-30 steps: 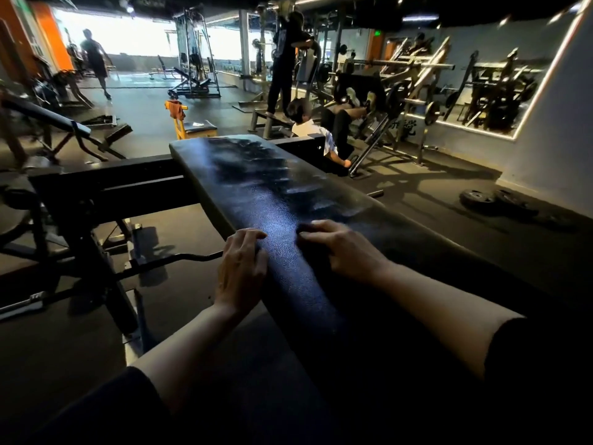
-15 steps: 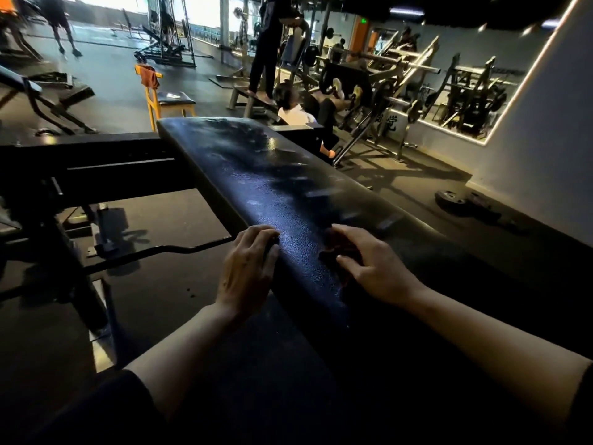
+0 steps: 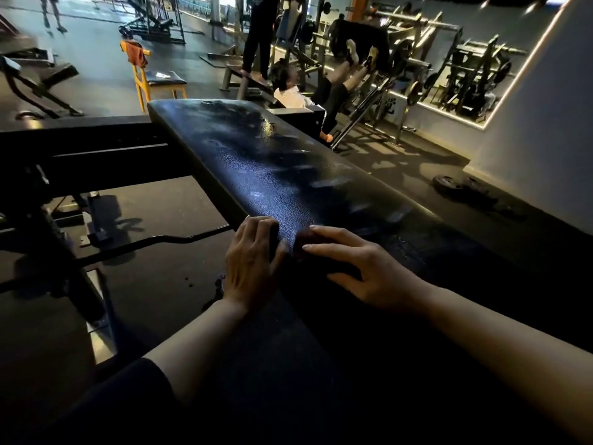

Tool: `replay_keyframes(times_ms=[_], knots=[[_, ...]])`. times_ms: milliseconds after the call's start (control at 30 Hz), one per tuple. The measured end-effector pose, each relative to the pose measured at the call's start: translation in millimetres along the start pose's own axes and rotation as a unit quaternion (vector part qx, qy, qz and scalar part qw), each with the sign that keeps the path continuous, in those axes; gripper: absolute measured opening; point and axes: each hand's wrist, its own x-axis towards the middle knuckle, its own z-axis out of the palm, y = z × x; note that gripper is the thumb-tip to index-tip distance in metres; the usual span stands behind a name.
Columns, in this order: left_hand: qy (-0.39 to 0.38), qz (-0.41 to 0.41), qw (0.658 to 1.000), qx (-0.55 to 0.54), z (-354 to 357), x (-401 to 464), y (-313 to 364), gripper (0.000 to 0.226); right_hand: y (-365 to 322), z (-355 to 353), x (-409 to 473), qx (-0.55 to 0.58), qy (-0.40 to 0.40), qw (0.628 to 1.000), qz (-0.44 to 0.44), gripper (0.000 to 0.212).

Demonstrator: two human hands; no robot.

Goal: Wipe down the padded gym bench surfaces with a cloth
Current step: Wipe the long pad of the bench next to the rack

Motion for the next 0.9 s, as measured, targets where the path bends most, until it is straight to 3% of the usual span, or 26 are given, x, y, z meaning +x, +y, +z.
replay_keyframes(times_ms=[200,467,600,700,900], knots=[[-0.009,-0.041,0.999,-0.031,-3,-4,-8,0.046,5,21,73,-0.034,0.018,0.999,0.034,0.051],[-0.054,-0.077,0.995,-0.019,-15,8,-42,0.063,-3,20,38,-0.062,-0.002,0.998,-0.005,0.041],[-0.075,-0.093,0.993,-0.006,-19,23,-51,0.058,6,35,108,-0.098,0.01,0.995,0.003,0.038],[-0.088,-0.107,0.99,0.003,-21,31,-56,0.056,11,41,160,-0.109,0.006,0.992,0.066,0.037],[-0.096,-0.11,0.989,-0.024,-22,40,-67,0.06,6,36,115,-0.121,0.003,0.992,0.019,0.043]])
